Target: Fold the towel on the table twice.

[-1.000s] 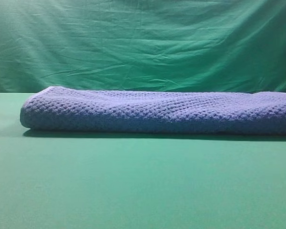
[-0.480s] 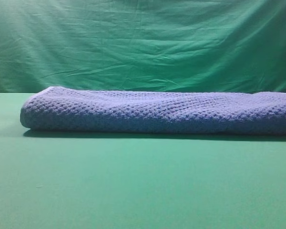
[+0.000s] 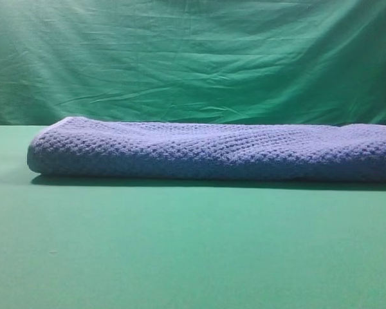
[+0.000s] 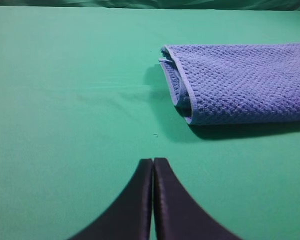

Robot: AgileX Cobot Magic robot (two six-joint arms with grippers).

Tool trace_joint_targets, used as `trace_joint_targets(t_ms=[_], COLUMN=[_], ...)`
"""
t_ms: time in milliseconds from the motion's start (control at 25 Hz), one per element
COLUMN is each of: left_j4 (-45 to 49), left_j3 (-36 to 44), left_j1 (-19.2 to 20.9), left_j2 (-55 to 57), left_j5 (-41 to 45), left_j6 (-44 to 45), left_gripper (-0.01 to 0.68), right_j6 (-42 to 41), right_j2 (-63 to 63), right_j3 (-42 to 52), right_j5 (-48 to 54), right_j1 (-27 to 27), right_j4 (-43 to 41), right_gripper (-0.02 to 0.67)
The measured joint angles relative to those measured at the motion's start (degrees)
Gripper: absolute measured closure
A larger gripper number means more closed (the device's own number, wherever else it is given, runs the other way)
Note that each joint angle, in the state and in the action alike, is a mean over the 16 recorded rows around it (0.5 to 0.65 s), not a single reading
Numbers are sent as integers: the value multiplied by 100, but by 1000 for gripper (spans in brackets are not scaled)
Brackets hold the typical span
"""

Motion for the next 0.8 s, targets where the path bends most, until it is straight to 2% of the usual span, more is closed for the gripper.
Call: trace_joint_targets(t_ms=[520, 800], left_j4=[0, 0], left_j3=[0, 0], left_j1=[498, 580], left_j2=[-86, -86], left_j5=[8, 9], left_j6=[0, 0], left_gripper=[673, 673], right_j6=[-5, -5], right_j2=[-215, -215], right_j3=[0, 0], right_j5=[20, 22], right_j1=[-52, -55], right_j4=[29, 30], right_gripper=[649, 649])
